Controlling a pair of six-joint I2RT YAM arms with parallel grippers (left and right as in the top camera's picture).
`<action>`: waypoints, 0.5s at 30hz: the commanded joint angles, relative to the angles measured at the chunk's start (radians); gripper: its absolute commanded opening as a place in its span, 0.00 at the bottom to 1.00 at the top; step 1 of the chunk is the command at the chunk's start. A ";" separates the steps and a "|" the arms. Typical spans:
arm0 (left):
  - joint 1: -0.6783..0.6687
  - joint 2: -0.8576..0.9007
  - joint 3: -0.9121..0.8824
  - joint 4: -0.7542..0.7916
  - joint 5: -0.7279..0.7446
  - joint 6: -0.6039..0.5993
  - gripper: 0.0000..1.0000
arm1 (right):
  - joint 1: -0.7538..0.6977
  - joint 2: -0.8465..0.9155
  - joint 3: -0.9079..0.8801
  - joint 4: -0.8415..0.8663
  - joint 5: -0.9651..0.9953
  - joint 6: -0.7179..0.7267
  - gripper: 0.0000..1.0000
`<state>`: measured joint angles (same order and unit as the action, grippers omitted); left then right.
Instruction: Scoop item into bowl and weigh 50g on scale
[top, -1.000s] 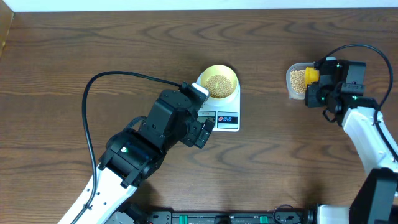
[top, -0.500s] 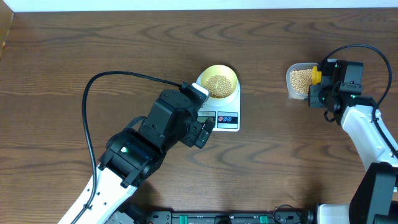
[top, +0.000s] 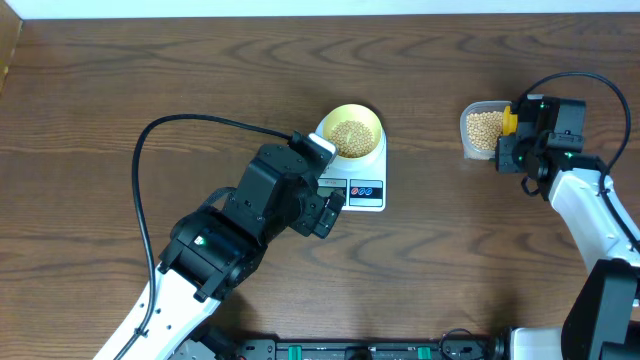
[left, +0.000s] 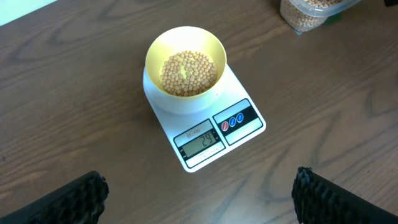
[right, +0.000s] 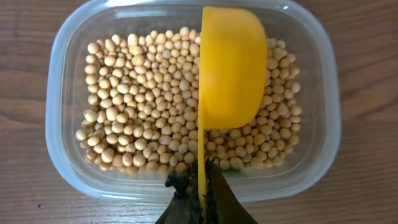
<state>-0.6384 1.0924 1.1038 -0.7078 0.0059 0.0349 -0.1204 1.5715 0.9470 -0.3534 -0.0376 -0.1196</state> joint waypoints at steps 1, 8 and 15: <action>0.004 0.005 0.000 -0.003 0.009 0.017 0.97 | -0.002 0.025 0.005 -0.006 -0.022 0.014 0.01; 0.004 0.005 0.000 -0.003 0.010 0.017 0.97 | -0.002 0.037 0.005 -0.006 -0.026 0.014 0.01; 0.004 0.005 0.000 -0.003 0.010 0.017 0.97 | 0.008 0.037 0.005 -0.001 -0.089 0.014 0.01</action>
<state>-0.6384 1.0924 1.1038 -0.7078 0.0059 0.0349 -0.1204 1.5887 0.9470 -0.3470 -0.0643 -0.1196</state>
